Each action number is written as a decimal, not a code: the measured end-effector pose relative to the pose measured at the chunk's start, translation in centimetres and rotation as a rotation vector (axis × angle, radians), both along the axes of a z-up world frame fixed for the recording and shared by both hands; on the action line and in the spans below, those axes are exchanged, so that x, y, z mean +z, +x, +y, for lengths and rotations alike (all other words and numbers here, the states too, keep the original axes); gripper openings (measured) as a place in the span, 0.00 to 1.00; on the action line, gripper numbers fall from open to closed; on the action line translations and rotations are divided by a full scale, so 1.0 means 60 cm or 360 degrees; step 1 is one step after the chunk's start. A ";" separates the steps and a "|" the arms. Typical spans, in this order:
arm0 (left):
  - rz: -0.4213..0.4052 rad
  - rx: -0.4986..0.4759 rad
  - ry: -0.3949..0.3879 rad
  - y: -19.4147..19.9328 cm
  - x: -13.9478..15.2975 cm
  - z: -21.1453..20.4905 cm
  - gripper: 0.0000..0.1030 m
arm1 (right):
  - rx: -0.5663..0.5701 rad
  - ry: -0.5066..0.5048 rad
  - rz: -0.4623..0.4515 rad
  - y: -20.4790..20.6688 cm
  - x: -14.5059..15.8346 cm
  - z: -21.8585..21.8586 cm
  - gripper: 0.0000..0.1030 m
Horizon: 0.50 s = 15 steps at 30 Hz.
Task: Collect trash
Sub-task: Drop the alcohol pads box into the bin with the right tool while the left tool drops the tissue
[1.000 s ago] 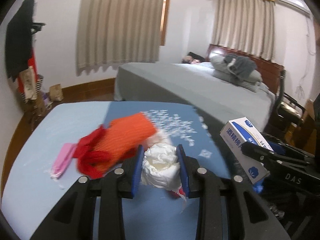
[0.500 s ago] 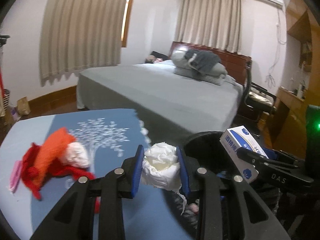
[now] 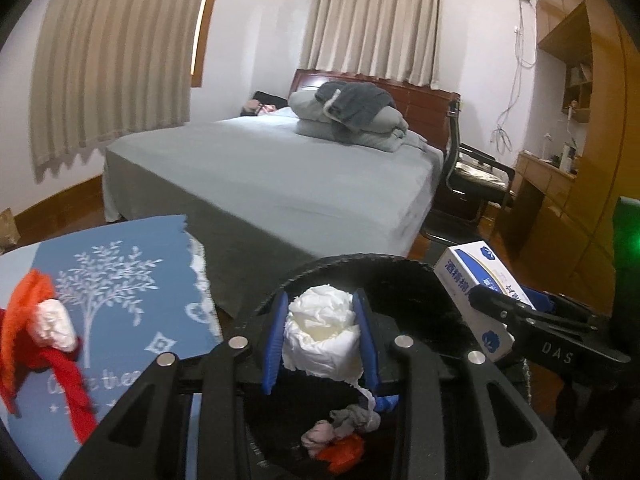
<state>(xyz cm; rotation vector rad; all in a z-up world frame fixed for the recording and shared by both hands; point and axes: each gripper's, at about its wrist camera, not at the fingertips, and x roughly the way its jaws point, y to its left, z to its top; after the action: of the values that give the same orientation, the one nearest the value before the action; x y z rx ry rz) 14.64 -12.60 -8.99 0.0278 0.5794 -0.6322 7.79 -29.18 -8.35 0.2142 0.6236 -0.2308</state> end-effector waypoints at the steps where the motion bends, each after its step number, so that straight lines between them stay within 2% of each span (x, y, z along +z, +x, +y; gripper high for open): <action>1: 0.0011 -0.0019 -0.0008 0.001 -0.002 -0.004 0.36 | -0.0012 -0.0002 0.0001 -0.002 -0.003 -0.003 0.55; 2: 0.0013 -0.0027 -0.0017 0.001 -0.002 -0.005 0.37 | -0.0022 -0.0008 0.0003 -0.002 -0.003 -0.009 0.55; 4: 0.0015 -0.0032 -0.0027 0.003 -0.003 -0.004 0.53 | -0.0037 -0.0018 0.0010 -0.001 -0.003 -0.015 0.66; 6: 0.0005 -0.0014 -0.0035 0.002 -0.002 0.005 0.62 | -0.0068 -0.0037 -0.0006 -0.004 -0.002 -0.015 0.76; 8: 0.0005 0.0010 -0.0033 0.005 -0.002 0.017 0.66 | -0.0086 -0.0055 -0.0012 -0.003 0.000 -0.015 0.85; 9: 0.0000 0.0035 -0.0030 0.005 -0.001 0.023 0.73 | -0.0099 -0.0065 -0.0017 -0.004 0.000 -0.014 0.87; 10: -0.0005 0.0061 -0.0029 0.008 0.000 0.031 0.80 | -0.0105 -0.0069 -0.0017 -0.002 0.000 -0.016 0.88; 15: -0.0016 0.0227 -0.0048 0.011 0.007 0.089 0.91 | -0.0111 -0.0105 0.0007 0.007 -0.001 -0.005 0.93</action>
<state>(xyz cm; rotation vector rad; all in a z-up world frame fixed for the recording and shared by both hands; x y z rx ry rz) 15.29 -7.25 -8.59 -0.0386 0.5567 -0.5017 8.19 -29.50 -8.42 0.1722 0.6124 -0.3187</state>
